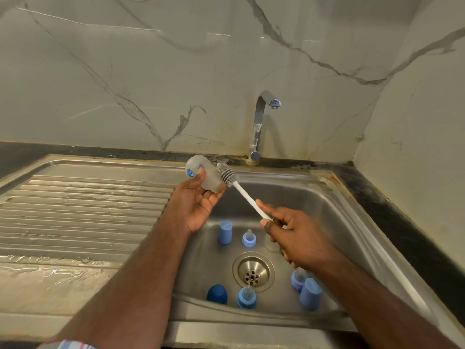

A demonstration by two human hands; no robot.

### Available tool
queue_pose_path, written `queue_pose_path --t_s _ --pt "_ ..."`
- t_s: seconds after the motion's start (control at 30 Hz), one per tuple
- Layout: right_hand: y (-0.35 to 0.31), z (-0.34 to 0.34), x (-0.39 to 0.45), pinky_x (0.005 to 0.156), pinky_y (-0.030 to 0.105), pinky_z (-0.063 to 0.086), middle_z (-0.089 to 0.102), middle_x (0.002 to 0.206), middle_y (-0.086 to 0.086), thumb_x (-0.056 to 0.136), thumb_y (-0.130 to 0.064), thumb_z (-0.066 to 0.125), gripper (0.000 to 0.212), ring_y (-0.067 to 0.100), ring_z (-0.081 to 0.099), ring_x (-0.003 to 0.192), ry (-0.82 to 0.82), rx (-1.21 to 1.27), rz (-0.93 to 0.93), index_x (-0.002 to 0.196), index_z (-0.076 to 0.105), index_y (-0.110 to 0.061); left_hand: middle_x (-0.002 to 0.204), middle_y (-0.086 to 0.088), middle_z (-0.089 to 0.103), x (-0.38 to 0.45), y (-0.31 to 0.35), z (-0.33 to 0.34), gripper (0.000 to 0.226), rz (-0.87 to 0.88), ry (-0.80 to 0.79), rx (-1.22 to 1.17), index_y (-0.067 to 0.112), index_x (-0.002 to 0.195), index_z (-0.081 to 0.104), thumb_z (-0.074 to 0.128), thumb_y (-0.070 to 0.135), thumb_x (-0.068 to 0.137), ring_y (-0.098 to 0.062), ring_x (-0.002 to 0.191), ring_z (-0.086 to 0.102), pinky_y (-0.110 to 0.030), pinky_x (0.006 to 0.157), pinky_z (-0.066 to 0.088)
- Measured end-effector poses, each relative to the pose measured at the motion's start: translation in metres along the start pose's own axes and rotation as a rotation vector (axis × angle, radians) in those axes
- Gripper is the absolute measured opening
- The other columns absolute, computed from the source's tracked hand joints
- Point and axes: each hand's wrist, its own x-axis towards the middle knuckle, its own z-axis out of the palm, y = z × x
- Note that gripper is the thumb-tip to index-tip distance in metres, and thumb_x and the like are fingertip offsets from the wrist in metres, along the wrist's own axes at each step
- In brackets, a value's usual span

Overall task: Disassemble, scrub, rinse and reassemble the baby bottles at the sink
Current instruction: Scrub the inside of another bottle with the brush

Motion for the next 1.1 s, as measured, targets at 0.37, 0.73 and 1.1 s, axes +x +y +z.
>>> queue_pose_path --t_s 0.37,0.73,1.1 --pt "-0.002 0.0 -0.003 0.04 0.026 0.043 0.061 0.074 0.005 0.101 -0.029 0.056 0.04 0.015 0.047 0.045 -0.015 0.085 0.048 0.133 0.055 -0.052 0.113 -0.023 0.073 -0.005 0.003 0.002 0.032 0.023 -0.037 -0.053 -0.002 0.124 0.056 0.06 0.016 0.098 -0.034 0.108 0.072 -0.046 0.09 0.06" --pt "-0.006 0.001 -0.004 0.042 0.027 0.045 0.062 0.072 0.004 0.102 -0.028 0.055 0.041 0.016 0.047 0.047 -0.058 0.063 0.057 0.134 0.053 -0.053 0.111 -0.024 0.073 -0.003 0.004 0.0 0.039 0.029 -0.025 -0.112 -0.004 0.131 0.053 0.06 0.017 0.099 -0.035 0.103 0.073 -0.045 0.084 0.062" --pt "-0.005 -0.009 -0.005 0.061 0.014 0.042 0.062 0.09 -0.018 0.101 -0.037 0.052 0.046 0.002 0.055 0.071 0.008 -0.403 -0.126 0.143 0.043 -0.052 0.102 -0.022 0.074 0.005 0.002 -0.003 0.027 0.042 0.093 -0.084 0.001 0.118 0.055 0.064 0.018 0.099 -0.032 0.092 0.075 -0.036 0.066 0.064"
